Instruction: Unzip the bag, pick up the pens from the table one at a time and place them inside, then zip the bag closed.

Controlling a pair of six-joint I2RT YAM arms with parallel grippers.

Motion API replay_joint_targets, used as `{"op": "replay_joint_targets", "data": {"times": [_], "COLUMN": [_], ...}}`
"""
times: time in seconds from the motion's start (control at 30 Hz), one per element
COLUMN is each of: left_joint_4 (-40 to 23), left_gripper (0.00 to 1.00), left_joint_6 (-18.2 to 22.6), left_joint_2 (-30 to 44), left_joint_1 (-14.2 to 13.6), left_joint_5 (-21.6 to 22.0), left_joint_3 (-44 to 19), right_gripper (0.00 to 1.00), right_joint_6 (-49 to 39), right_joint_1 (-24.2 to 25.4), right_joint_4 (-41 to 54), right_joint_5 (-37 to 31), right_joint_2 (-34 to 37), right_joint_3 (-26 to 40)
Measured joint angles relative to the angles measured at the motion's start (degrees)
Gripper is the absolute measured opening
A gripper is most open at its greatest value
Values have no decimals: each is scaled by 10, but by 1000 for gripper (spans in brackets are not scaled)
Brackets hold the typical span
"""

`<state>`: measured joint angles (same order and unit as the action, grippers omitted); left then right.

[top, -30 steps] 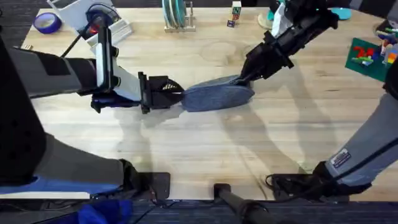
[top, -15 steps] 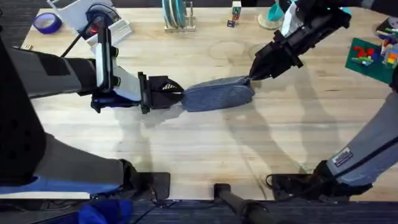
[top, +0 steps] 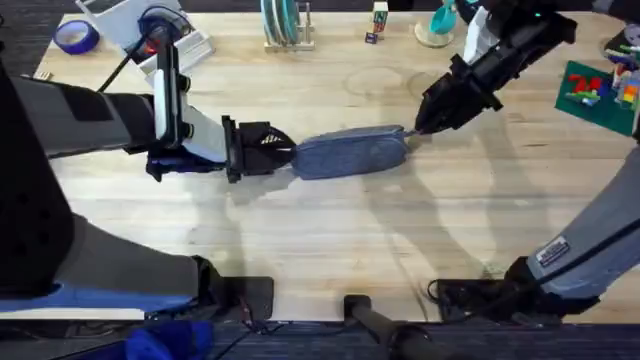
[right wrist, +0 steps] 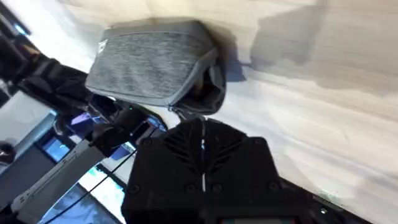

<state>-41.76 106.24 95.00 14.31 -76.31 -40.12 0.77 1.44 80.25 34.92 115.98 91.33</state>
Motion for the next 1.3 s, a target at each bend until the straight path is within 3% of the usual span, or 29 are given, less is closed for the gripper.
{"op": "replay_joint_targets", "data": {"times": [0.57,1.1,1.3], "left_joint_4": [0,0,0], "left_gripper": [41,41,41], "left_joint_6": [0,0,0], "left_joint_2": [0,0,0], "left_joint_1": [0,0,0], "left_joint_5": [0,0,0], "left_joint_3": [0,0,0], "right_gripper": [35,34,34], "right_joint_6": [-13,-14,1], "right_joint_1": [54,55,55], "right_joint_4": [13,12,12], "right_joint_5": [-73,-149,-230], "right_joint_2": [0,0,0], "right_joint_3": [0,0,0]}}
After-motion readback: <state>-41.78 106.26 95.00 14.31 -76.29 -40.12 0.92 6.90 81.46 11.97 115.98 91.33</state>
